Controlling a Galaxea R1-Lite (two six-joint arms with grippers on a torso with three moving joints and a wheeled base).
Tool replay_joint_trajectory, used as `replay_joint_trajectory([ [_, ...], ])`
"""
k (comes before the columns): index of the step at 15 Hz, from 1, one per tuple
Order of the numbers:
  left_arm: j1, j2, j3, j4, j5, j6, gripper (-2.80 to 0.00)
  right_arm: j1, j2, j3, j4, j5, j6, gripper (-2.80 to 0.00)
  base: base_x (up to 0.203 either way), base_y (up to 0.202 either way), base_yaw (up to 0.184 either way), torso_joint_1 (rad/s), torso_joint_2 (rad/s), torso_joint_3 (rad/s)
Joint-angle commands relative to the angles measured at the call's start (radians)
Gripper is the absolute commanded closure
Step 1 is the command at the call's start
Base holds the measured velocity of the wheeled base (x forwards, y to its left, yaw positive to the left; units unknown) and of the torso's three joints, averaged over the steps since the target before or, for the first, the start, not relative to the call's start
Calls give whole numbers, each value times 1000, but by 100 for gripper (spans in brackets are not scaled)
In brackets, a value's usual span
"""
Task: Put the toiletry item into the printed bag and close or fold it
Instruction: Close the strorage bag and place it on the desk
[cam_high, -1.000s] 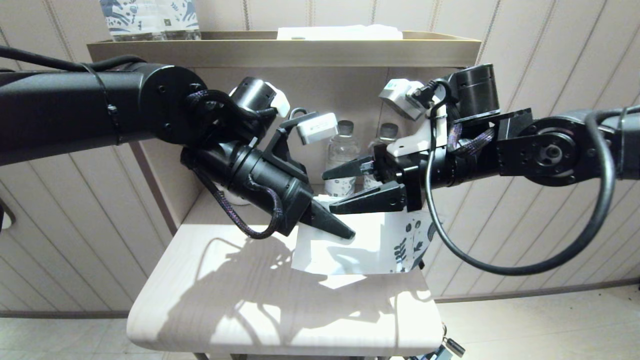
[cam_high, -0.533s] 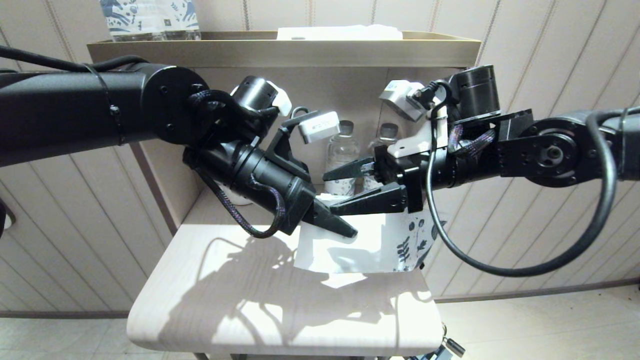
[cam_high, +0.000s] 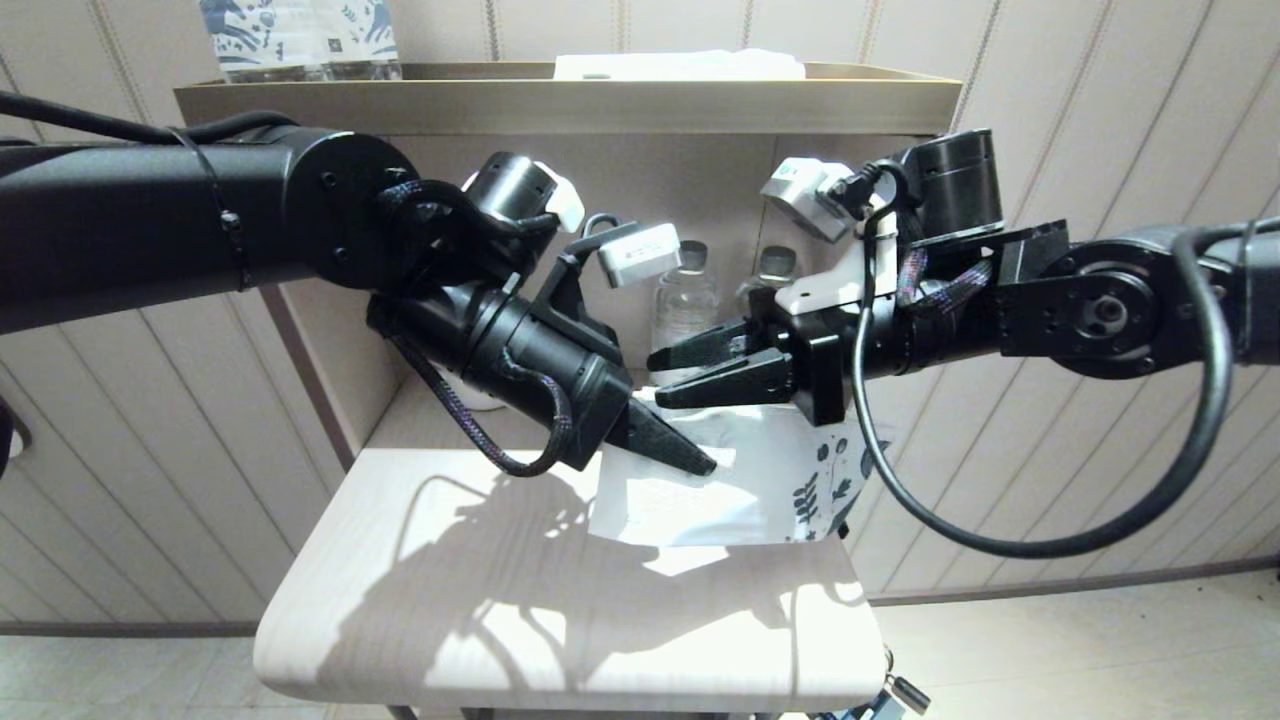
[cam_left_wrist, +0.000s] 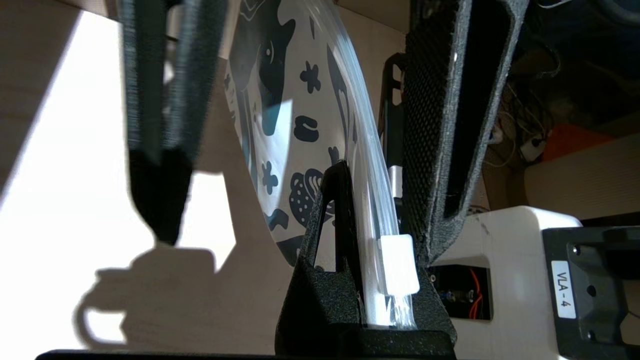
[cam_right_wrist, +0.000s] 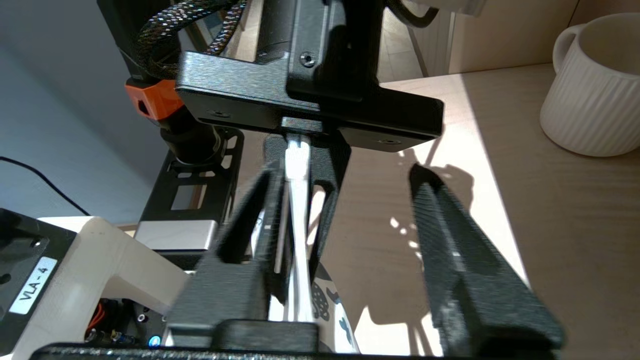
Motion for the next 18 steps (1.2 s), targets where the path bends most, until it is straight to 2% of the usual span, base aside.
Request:
replay_joint_trajectory([
  [1, 0, 0, 1, 6, -5, 2, 0, 0, 1, 0, 0, 6, -3, 0, 0, 0, 0, 0, 0, 0],
  [8, 0, -3, 1, 13, -4, 12, 0, 0, 0, 6, -2, 11, -7, 0, 0, 0, 0, 0, 0, 0],
  [11, -8, -8, 2, 15, 29, 14, 0, -8, -5, -1, -1, 7, -1, 0, 0, 0, 0, 0, 0, 0],
  [15, -11, -81, 50, 13, 35, 16, 0, -16, -13, -31, 1, 9, 75, 0, 0, 0, 0, 0, 0, 0],
  [17, -20, -97, 90, 5, 42, 62, 0, -17, -16, -34, 1, 13, 104, 0, 0, 0, 0, 0, 0, 0],
  [18, -30, -102, 108, -2, 70, 72, 0, -17, -14, -37, 1, 13, 125, 0, 0, 0, 0, 0, 0, 0],
])
